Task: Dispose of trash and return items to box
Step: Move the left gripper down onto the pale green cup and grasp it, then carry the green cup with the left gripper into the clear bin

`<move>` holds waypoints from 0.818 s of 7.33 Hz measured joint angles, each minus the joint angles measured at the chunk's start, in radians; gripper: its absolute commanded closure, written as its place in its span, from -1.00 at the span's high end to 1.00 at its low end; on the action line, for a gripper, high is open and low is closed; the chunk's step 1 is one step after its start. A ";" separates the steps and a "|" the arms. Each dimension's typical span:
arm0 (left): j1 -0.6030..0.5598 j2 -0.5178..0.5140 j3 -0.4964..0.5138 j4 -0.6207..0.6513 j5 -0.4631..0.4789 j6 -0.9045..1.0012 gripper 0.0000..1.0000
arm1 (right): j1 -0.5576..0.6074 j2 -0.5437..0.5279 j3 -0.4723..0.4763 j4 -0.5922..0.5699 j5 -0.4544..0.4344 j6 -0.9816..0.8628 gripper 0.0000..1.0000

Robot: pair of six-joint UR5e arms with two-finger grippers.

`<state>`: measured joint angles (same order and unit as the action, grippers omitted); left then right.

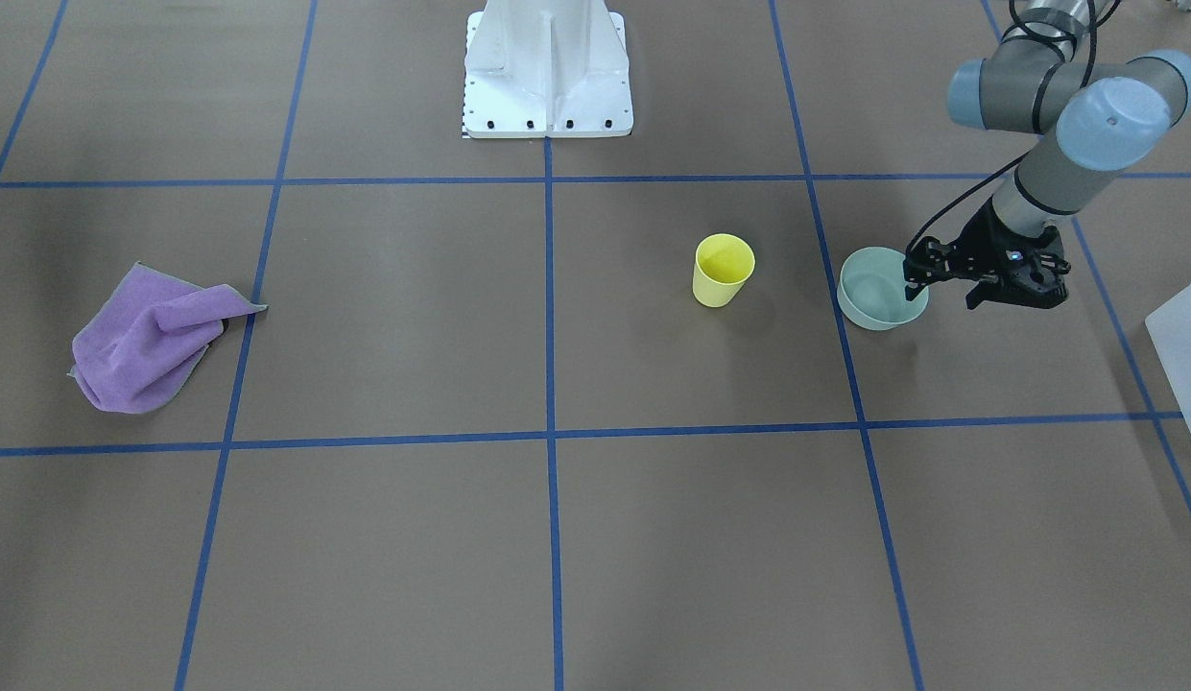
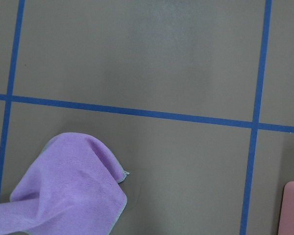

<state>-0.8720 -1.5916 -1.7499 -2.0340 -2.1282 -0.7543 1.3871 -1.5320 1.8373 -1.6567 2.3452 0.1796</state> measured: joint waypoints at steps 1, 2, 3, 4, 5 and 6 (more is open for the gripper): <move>0.019 -0.003 0.007 -0.006 0.000 -0.020 -0.77 | -0.001 0.001 -0.002 0.000 0.000 0.000 1.00; 0.032 -0.004 0.011 -0.019 0.001 -0.035 -1.00 | -0.001 0.001 -0.002 0.000 0.000 0.000 1.00; 0.038 -0.004 0.014 -0.033 -0.001 -0.040 -1.00 | -0.001 0.001 -0.002 0.000 0.000 0.000 1.00; 0.039 -0.005 0.016 -0.038 -0.004 -0.042 -1.00 | -0.001 0.000 -0.002 0.000 0.001 0.000 1.00; 0.039 -0.003 0.016 -0.038 -0.007 -0.046 -1.00 | -0.001 0.000 -0.001 0.000 0.002 0.000 1.00; 0.036 0.002 0.015 -0.038 -0.011 -0.044 -1.00 | -0.001 0.000 0.000 0.000 0.005 0.000 1.00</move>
<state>-0.8358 -1.5898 -1.7353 -2.0721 -2.1391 -0.7979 1.3858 -1.5323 1.8370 -1.6567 2.3500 0.1795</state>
